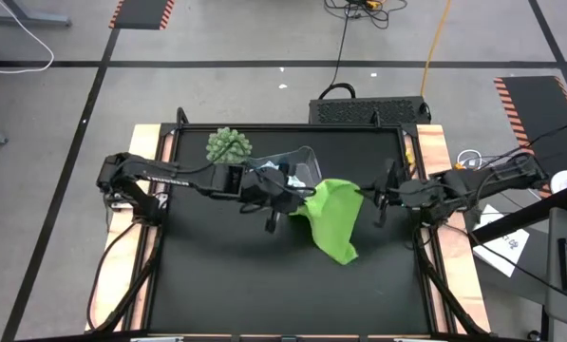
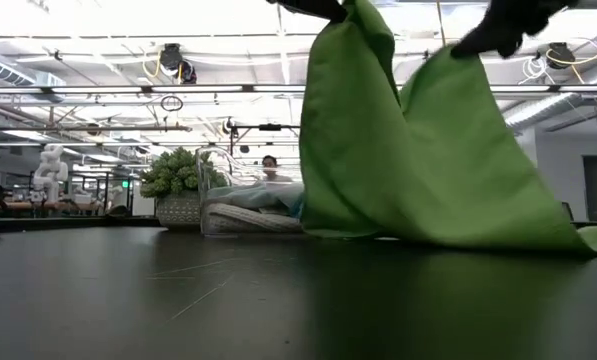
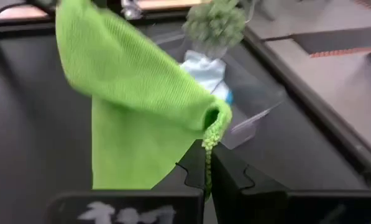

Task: Fold microfiber towels
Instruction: Fold the green towel

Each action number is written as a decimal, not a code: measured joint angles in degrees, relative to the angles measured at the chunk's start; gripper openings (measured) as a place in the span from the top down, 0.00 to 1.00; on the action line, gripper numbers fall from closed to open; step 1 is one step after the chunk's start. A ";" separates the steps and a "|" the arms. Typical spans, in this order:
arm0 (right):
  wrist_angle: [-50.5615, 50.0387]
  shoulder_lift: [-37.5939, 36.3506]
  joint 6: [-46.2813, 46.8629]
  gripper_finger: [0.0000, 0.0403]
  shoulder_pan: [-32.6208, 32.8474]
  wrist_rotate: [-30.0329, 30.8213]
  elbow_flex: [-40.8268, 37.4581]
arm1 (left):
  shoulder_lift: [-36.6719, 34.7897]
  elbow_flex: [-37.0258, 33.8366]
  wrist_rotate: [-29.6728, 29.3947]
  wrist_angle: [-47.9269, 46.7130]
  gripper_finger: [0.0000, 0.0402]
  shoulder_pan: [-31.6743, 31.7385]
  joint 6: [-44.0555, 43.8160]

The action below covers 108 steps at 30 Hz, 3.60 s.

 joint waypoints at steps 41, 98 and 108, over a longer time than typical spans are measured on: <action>14.96 43.72 21.79 0.99 36.10 5.15 9.08 | -3.17 -28.88 14.64 33.84 0.91 -24.48 -15.48; 21.31 44.64 34.46 0.46 16.00 -4.51 -5.68 | 2.13 -47.17 -7.04 40.54 0.44 -25.57 -35.17; 38.36 44.64 34.15 0.47 11.02 -8.63 -13.56 | 2.13 -47.17 -6.76 40.54 0.44 -25.71 -33.23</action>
